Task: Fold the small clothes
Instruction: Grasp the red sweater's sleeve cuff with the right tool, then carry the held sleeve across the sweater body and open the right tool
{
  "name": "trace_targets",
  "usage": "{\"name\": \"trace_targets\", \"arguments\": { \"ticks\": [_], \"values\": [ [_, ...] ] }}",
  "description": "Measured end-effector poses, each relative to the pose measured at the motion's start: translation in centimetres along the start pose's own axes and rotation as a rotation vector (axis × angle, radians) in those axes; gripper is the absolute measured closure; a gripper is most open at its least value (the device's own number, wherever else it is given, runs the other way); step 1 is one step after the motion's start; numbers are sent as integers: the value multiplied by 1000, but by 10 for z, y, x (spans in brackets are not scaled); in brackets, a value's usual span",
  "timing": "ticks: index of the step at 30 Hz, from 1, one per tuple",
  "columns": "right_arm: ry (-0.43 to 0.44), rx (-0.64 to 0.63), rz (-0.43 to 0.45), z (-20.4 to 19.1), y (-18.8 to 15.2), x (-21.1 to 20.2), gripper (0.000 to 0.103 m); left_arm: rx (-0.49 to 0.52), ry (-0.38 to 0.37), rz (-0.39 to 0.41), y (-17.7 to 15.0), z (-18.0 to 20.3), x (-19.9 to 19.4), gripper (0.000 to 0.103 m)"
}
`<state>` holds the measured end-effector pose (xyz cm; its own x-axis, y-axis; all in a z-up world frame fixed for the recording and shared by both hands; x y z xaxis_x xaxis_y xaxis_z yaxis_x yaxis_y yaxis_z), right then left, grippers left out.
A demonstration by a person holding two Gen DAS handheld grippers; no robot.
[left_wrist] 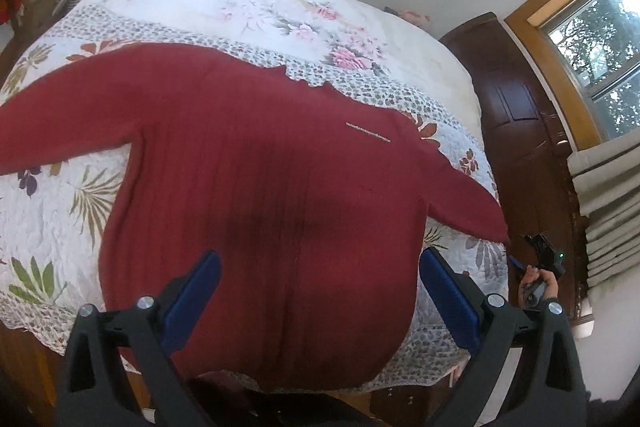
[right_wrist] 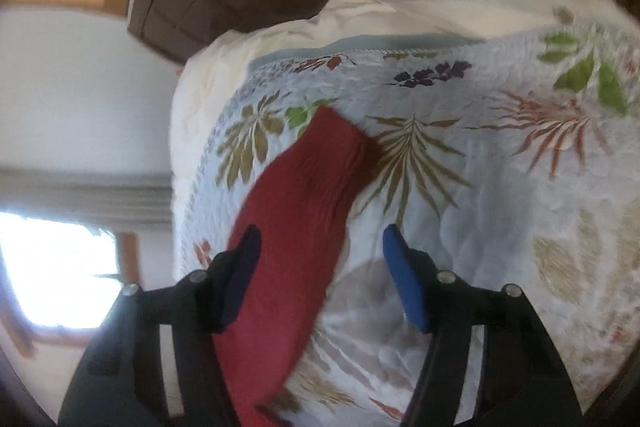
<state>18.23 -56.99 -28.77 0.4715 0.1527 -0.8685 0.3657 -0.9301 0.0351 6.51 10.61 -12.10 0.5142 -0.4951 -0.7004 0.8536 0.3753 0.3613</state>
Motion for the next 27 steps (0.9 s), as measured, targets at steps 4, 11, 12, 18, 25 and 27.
{"name": "trace_targets", "arguments": {
  "ticks": [4, 11, 12, 18, 25, 27],
  "values": [
    [121, 96, -38, 12, 15, 19, 56, -15, 19, -7, -1, 2, 2, 3],
    [119, 128, -56, 10, 28, 41, 61, 2, 53, -5, 1, 8, 2, 3],
    [118, 129, -56, 9, 30, 44, 60, 8, 57, -5, 0, 9, 2, 3],
    [110, 98, -29, 2, 32, 45, 82, 16, 57, -5, 1, 13, 2, 3],
    [77, -76, 64, -27, 20, 9, 86, 9, 0, -12, 0, 5, 5, 3],
    [70, -135, 97, -41, 14, -6, 86, 6, -2, -27, -1, 3, 7, 3]
  ]
}}
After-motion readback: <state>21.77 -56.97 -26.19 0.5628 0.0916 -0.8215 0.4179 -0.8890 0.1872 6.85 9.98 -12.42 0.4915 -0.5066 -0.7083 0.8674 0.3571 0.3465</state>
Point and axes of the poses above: each gripper's, at about its wrist camera, not at the fingertips, and x roughly the way its jaws point, z to its right, y to its top, the point moved 1 cm from there along x, roughly the way its jaws point, and after that the axes turned 15 degrees about -y, right-handed, at the moved point
